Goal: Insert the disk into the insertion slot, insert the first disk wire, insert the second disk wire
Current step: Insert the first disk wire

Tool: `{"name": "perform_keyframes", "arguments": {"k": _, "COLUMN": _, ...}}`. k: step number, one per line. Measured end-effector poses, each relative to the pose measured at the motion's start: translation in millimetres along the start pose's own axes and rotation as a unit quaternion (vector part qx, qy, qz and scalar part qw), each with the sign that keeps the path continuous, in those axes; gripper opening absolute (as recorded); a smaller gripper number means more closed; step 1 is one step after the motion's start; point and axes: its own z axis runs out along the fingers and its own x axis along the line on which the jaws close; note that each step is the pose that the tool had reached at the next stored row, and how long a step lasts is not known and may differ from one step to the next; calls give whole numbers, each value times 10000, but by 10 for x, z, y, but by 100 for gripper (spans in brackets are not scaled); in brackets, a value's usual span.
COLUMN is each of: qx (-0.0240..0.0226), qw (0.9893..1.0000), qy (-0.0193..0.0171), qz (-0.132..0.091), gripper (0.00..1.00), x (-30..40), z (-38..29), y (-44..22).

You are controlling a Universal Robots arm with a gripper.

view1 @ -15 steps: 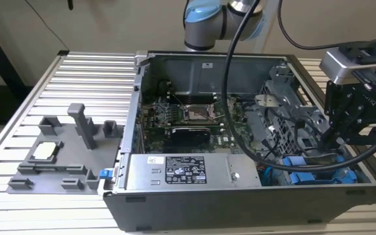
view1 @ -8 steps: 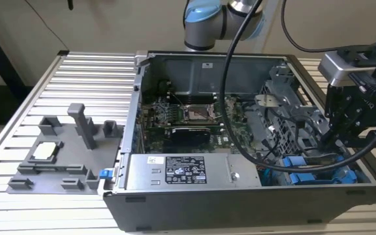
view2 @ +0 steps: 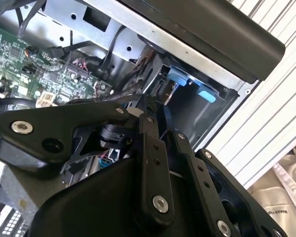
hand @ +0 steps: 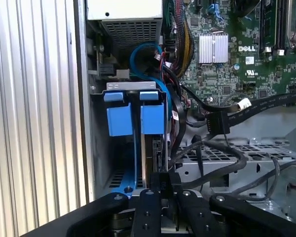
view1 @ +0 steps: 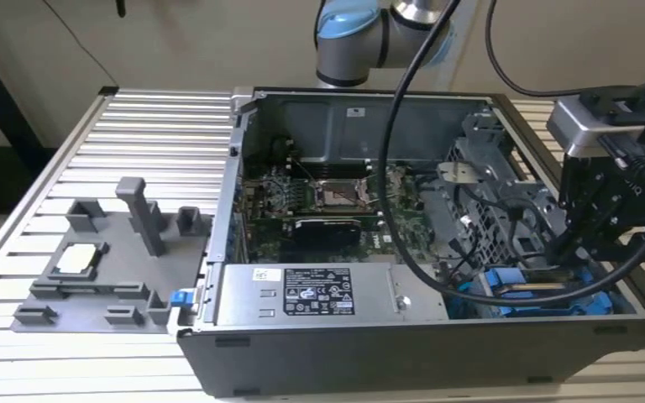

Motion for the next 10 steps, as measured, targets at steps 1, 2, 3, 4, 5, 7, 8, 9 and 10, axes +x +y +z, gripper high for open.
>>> {"name": "perform_keyframes", "arguments": {"k": 1, "qx": 0, "qw": 10000, "qy": 1, "qz": 13, "gripper": 19, "x": 6, "z": 10, "y": 0}}
{"name": "perform_keyframes", "arguments": {"k": 2, "qx": -2, "qw": 10000, "qy": 2, "qz": 23, "gripper": 19, "x": 9, "z": 19, "y": -5}}
{"name": "perform_keyframes", "arguments": {"k": 3, "qx": -3, "qw": 10000, "qy": 3, "qz": 31, "gripper": 19, "x": 12, "z": 28, "y": -11}}
{"name": "perform_keyframes", "arguments": {"k": 4, "qx": -5, "qw": 10000, "qy": 3, "qz": 39, "gripper": 19, "x": 14, "z": 36, "y": -18}}
{"name": "perform_keyframes", "arguments": {"k": 5, "qx": -7, "qw": 10000, "qy": 2, "qz": 47, "gripper": 19, "x": 15, "z": 43, "y": -23}}
{"name": "perform_keyframes", "arguments": {"k": 7, "qx": -17, "qw": 10000, "qy": 3, "qz": 70, "gripper": 19, "x": 17, "z": 55, "y": -29}}
{"name": "perform_keyframes", "arguments": {"k": 8, "qx": -26, "qw": 10000, "qy": 5, "qz": 80, "gripper": 19, "x": 18, "z": 59, "y": -32}}
{"name": "perform_keyframes", "arguments": {"k": 9, "qx": -37, "qw": 10000, "qy": 5, "qz": 86, "gripper": 19, "x": 18, "z": 63, "y": -38}}
{"name": "perform_keyframes", "arguments": {"k": 10, "qx": -47, "qw": 9999, "qy": 5, "qz": 89, "gripper": 19, "x": 17, "z": 66, "y": -48}}
